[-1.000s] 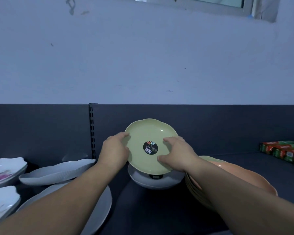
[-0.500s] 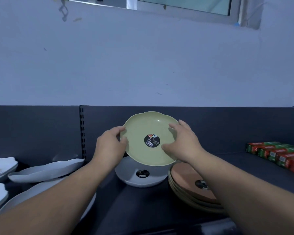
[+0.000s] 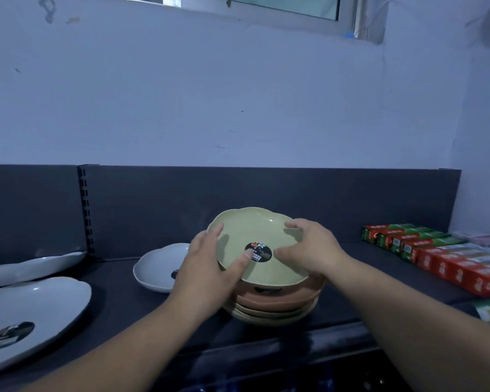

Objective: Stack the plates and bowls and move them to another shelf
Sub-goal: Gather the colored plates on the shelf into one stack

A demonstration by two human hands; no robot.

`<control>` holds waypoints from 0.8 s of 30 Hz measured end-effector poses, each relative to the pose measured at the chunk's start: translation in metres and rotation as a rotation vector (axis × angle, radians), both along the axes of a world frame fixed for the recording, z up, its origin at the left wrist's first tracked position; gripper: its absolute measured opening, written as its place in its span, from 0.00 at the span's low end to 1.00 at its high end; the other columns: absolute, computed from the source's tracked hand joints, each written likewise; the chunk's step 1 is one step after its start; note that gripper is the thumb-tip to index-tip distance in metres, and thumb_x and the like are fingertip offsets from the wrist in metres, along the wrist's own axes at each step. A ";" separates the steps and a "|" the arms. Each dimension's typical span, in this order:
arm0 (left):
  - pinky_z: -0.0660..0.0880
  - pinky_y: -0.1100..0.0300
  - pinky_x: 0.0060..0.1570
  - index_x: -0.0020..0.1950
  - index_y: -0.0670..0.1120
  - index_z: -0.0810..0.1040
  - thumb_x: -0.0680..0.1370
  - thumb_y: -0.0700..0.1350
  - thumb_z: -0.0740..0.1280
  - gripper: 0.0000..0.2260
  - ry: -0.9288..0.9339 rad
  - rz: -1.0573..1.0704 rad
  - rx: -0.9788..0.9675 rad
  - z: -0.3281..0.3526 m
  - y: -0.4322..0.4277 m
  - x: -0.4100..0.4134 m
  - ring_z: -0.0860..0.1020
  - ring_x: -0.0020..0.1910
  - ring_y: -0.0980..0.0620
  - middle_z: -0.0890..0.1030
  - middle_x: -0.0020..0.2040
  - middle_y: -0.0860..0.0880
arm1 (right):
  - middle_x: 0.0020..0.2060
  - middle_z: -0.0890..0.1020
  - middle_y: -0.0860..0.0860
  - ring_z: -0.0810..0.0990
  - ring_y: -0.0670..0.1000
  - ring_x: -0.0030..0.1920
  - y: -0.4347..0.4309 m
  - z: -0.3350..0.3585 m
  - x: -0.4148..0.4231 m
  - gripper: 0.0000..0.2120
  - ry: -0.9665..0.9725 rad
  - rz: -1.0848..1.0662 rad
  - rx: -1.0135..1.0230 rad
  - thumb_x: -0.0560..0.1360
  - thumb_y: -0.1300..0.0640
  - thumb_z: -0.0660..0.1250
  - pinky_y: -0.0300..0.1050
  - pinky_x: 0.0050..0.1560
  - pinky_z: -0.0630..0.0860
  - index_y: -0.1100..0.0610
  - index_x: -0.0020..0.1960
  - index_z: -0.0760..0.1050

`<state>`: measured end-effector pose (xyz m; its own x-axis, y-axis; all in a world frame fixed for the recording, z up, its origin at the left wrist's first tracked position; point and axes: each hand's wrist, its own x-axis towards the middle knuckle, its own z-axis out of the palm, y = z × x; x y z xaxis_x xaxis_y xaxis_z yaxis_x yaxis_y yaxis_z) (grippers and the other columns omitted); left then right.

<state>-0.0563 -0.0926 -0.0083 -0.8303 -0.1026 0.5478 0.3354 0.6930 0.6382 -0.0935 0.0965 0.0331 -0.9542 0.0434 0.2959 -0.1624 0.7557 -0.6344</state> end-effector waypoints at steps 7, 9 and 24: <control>0.57 0.69 0.61 0.76 0.52 0.55 0.70 0.64 0.68 0.40 -0.054 -0.016 -0.020 -0.033 0.018 0.012 0.61 0.71 0.57 0.61 0.74 0.54 | 0.69 0.70 0.50 0.75 0.50 0.63 0.019 -0.022 -0.003 0.32 -0.049 0.090 0.027 0.69 0.51 0.74 0.40 0.59 0.73 0.48 0.72 0.69; 0.60 0.67 0.62 0.76 0.53 0.56 0.67 0.67 0.66 0.42 -0.049 -0.010 -0.030 -0.038 0.021 0.009 0.64 0.70 0.56 0.63 0.73 0.54 | 0.70 0.69 0.50 0.70 0.49 0.68 0.023 -0.028 -0.005 0.33 -0.046 0.120 0.047 0.70 0.50 0.74 0.38 0.63 0.68 0.48 0.72 0.68; 0.62 0.62 0.67 0.77 0.52 0.54 0.68 0.60 0.72 0.44 -0.098 0.007 -0.056 -0.044 0.039 -0.017 0.62 0.71 0.52 0.62 0.72 0.51 | 0.75 0.61 0.46 0.63 0.44 0.72 0.037 -0.052 -0.032 0.32 0.007 0.155 0.058 0.73 0.52 0.72 0.32 0.57 0.59 0.49 0.75 0.65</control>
<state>-0.0731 -0.0541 -0.0528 -0.8796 -0.0802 0.4690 0.2684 0.7303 0.6282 -0.1255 0.1338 -0.0187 -0.9460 -0.1215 0.3006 -0.2843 0.7564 -0.5891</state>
